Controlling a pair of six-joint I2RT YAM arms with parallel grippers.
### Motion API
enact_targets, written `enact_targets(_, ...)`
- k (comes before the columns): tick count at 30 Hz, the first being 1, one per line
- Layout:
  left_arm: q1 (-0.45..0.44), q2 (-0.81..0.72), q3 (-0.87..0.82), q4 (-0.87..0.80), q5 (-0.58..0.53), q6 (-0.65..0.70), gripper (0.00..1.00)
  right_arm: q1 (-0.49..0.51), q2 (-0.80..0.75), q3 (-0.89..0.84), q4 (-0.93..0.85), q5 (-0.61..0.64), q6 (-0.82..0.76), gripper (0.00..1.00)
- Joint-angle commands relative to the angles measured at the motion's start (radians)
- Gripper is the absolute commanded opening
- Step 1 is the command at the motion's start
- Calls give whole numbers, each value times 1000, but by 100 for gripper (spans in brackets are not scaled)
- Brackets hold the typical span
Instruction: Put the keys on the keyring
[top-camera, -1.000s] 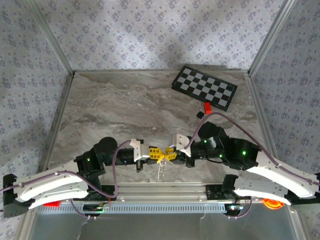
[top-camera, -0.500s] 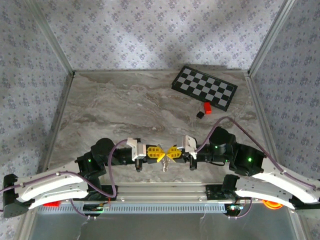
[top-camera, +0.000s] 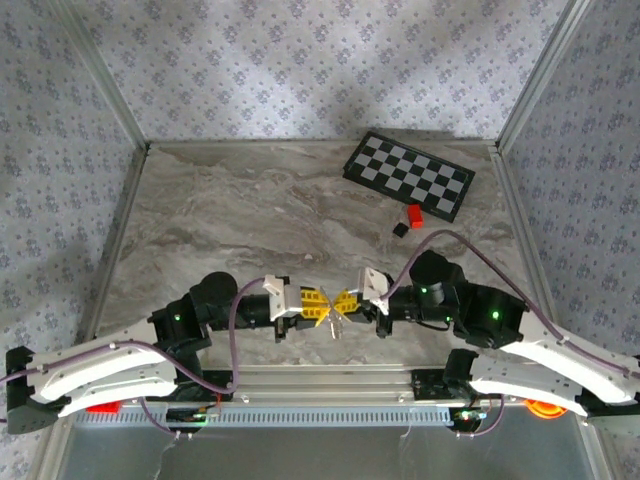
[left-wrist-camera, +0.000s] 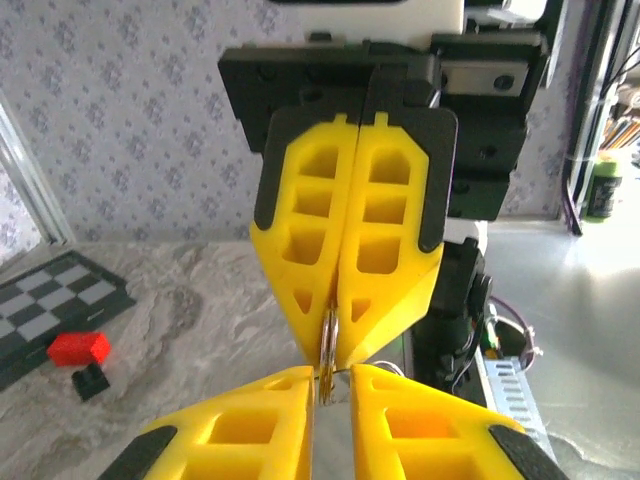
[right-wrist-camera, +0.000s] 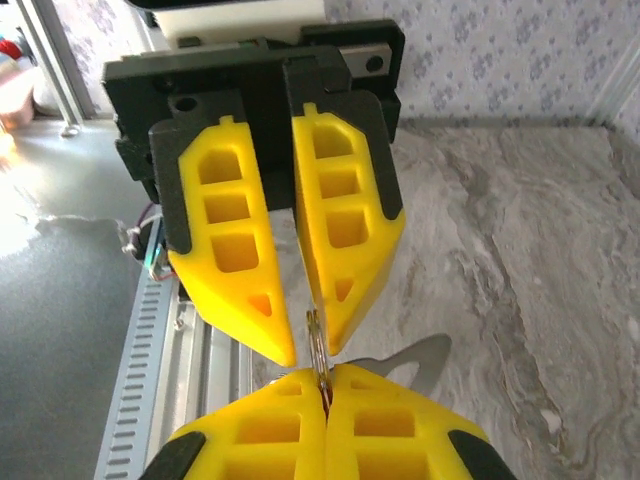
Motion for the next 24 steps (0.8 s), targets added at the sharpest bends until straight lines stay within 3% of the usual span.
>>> enact_targets(1, -6, -5, 67, -110, -38, 51, 17, 11, 37, 84, -100, 61, -40, 0)
enact_targets(11, -5, 18, 87, -126, -70, 66, 17, 68, 143, 183, -250, 115, -96, 0)
enact_targets(14, -5, 25, 95, -130, -73, 72, 13, 76, 146, 189, -253, 112, -99, 0)
enact_targets(18, -5, 25, 98, -132, -70, 77, 0, 78, 136, 189, -246, 106, -95, 0)
enact_targets(24, -6, -10, 71, -71, -60, 57, 0, 78, 133, 185, -243, 111, -88, 0)
